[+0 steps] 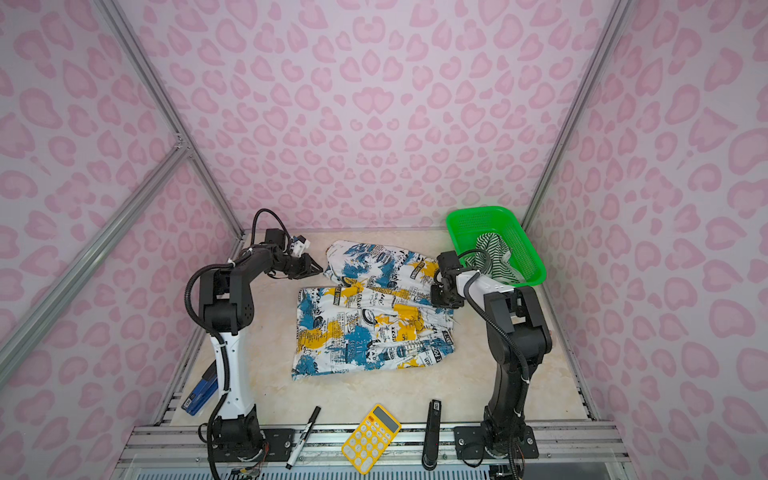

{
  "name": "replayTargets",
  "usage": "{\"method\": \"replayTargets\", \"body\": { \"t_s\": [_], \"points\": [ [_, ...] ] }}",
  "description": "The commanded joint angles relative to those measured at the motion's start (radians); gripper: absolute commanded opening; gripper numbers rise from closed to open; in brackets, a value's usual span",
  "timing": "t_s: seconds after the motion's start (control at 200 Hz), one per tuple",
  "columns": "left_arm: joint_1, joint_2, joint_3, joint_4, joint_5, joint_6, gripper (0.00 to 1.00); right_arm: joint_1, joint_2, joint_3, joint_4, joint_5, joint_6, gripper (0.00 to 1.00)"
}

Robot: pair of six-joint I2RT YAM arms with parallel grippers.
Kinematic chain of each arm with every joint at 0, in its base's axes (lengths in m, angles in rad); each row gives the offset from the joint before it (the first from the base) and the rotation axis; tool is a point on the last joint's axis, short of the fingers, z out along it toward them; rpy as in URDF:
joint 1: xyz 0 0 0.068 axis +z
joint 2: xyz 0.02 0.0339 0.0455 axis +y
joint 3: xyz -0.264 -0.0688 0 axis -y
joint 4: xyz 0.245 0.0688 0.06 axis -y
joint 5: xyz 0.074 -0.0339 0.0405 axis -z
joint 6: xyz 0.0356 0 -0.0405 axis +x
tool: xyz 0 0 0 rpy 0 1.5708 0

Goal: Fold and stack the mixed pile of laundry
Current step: 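Smooth the far corner with the left gripper while the right gripper holds the hem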

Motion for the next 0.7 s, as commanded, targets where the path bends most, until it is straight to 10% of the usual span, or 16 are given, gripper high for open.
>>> {"method": "replayTargets", "body": {
  "t_s": [0.0,0.22,0.47,0.695],
  "points": [
    [-0.003,-0.256,-0.091,0.06,-0.077,-0.003,0.22,0.004,0.03,-0.006,-0.075,0.029,0.016,0.4],
    [-0.026,-0.219,-0.098,0.116,-0.112,-0.007,0.34,0.004,0.009,-0.006,-0.092,0.049,0.011,0.4],
    [-0.152,-0.115,0.027,-0.073,-0.414,0.2,0.31,0.004,-0.01,0.001,-0.104,0.052,0.009,0.4],
    [-0.173,-0.061,0.094,-0.11,-0.464,0.249,0.3,0.004,-0.02,-0.006,-0.104,0.049,0.009,0.4]
  ]
}}
